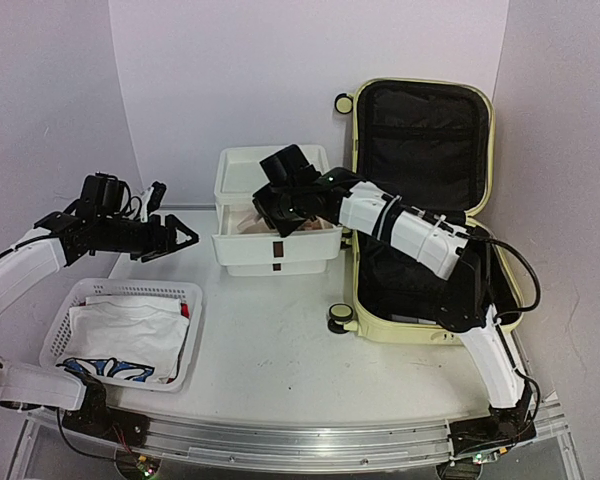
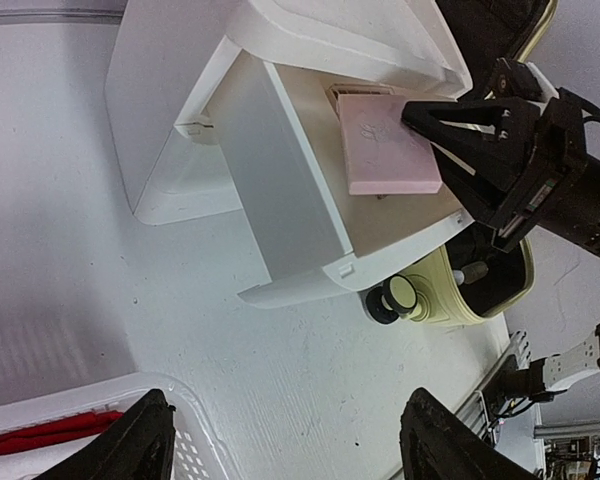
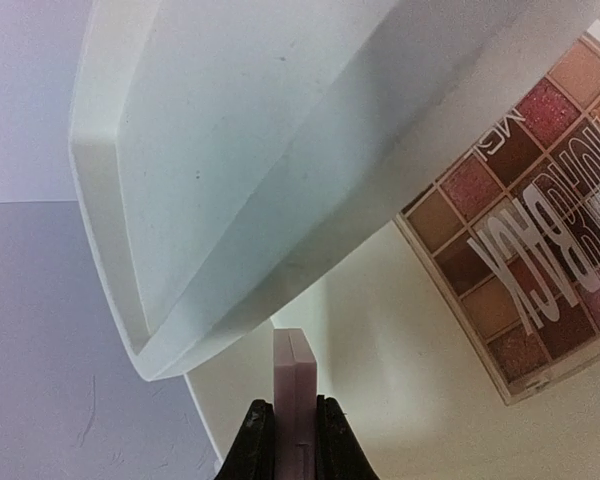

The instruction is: Open, take out, and arrange the luggage

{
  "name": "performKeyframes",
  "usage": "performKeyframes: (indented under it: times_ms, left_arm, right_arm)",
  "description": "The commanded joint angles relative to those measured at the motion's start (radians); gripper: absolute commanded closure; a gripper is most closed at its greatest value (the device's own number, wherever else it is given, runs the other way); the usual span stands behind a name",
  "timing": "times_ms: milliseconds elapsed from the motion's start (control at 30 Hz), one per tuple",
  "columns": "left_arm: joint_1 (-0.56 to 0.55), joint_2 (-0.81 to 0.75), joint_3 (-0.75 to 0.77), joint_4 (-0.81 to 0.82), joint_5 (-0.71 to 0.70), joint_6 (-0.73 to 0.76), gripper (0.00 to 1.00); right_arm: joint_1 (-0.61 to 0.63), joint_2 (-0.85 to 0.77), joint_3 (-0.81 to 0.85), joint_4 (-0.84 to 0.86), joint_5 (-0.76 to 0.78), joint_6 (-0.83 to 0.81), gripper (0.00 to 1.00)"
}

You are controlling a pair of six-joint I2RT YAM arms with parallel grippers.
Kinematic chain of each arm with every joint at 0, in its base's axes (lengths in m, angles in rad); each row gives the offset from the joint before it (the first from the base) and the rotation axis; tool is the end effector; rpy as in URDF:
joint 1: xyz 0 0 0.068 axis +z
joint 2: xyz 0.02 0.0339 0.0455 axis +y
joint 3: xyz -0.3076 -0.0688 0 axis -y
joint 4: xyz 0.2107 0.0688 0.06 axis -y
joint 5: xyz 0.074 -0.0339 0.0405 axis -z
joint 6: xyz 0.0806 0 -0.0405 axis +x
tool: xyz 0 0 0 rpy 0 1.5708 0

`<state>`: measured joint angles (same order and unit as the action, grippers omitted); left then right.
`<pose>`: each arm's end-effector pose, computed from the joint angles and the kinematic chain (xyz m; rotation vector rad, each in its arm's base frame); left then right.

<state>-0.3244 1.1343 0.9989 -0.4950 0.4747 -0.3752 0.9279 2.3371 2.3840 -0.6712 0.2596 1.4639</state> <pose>0.2011 -0.1065 0.3374 0.2197 2.2596 -0.9045 0.3548 0.4392 0.3161 0.7821 2.2484 1.0183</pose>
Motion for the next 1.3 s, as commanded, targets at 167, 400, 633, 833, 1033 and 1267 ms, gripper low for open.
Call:
performKeyframes:
  times_ms: [167, 400, 633, 833, 1033, 1267]
  left_arm:
    - [-0.001, -0.041, -0.015, 0.038, -0.01, 0.001, 0.22]
    - [-0.001, -0.034, -0.011, 0.038, -0.009, -0.002, 0.22]
    - [-0.002, -0.022, -0.002, 0.038, -0.005, -0.008, 0.22]
    - [-0.001, -0.033, -0.009, 0.038, -0.006, -0.016, 0.22]
    - [-0.001, -0.035, -0.014, 0.038, -0.008, -0.019, 0.22]
    - [-0.002, -0.027, -0.013, 0.038, 0.0, -0.023, 0.22]
  right_arm:
    - [0.007, 0.106, 0.158, 0.012, 0.068, -0.076, 0.89]
    - [0.008, 0.111, 0.188, 0.012, 0.053, -0.168, 0.65]
    - [0.007, 0.039, 0.147, 0.0, 0.047, -0.26, 0.56]
    - [0.007, -0.047, 0.096, -0.02, 0.052, -0.369, 0.55]
    - [0.007, -0.039, 0.135, -0.066, -0.046, -0.536, 0.64]
    - [0.012, 0.028, 0.2, -0.053, -0.165, -0.641, 0.68]
